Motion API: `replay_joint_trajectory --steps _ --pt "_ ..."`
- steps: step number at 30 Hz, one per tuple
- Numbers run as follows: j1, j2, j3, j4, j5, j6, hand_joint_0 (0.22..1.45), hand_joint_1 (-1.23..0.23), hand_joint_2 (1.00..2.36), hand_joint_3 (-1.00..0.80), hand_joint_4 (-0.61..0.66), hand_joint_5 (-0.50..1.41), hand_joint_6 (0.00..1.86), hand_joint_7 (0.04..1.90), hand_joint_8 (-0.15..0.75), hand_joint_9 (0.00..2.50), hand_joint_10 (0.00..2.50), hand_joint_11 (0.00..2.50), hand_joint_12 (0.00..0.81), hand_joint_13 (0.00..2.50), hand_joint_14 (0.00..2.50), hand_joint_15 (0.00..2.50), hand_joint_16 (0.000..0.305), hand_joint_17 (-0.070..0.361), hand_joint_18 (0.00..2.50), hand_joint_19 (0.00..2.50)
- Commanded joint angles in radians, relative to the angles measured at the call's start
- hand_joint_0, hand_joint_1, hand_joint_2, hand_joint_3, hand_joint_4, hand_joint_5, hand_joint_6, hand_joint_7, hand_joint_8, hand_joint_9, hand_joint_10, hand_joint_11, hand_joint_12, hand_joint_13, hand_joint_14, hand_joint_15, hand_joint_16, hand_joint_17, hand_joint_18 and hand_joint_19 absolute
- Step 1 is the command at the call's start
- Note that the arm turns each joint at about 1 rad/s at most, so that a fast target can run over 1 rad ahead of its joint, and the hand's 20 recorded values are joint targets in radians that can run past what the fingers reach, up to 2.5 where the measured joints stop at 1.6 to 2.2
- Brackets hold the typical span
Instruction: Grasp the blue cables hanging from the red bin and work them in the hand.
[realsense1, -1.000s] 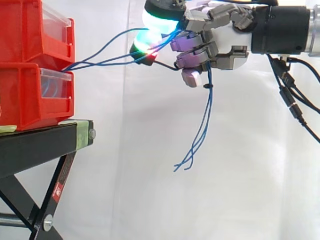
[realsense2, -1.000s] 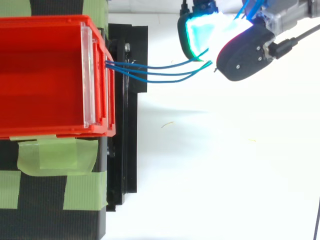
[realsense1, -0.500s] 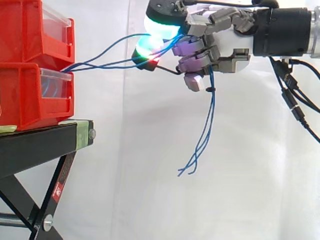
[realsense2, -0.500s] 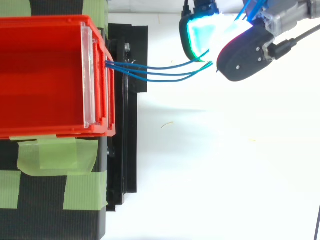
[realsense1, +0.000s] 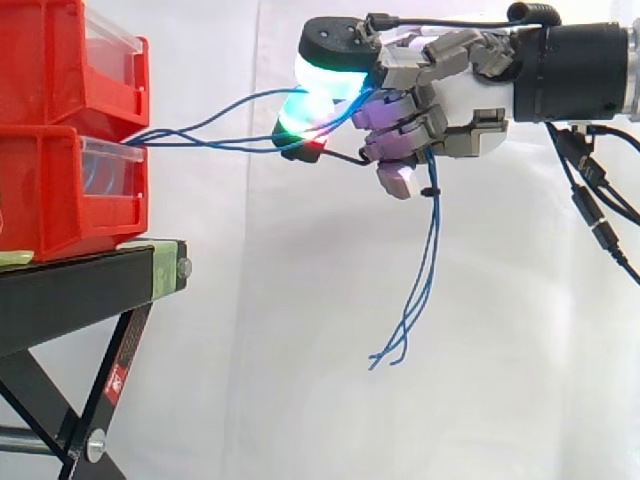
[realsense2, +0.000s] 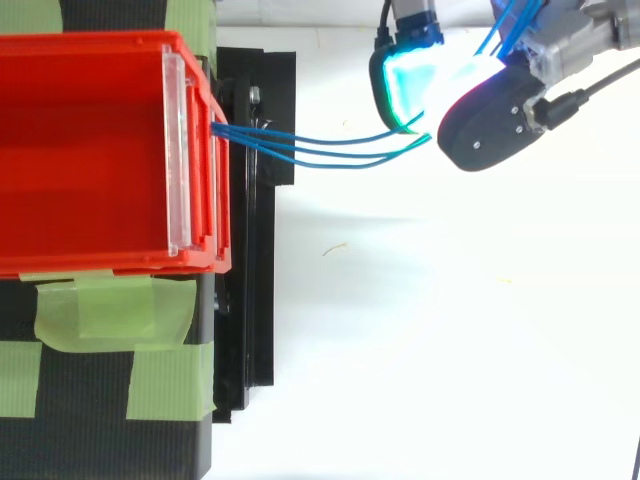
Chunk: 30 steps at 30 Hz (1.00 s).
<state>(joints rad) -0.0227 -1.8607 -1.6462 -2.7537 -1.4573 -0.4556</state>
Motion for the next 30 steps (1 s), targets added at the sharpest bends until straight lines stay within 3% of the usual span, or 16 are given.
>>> replay_joint_trajectory --steps 1,30 --pt "0.001 0.000 0.000 -0.001 0.000 0.000 0.87 -0.75 1.02 -0.40 0.14 0.78 0.00 1.49 0.271 1.12 2.50 2.50 0.431 1.17 2.50 1.62 0.048 0.108 1.40 0.82" --pt "0.000 0.000 0.000 -0.001 0.000 0.000 0.87 -0.74 1.02 -0.40 0.14 0.77 0.02 1.50 0.272 1.12 2.50 2.50 0.429 1.17 2.50 1.61 0.047 0.107 1.40 0.86"
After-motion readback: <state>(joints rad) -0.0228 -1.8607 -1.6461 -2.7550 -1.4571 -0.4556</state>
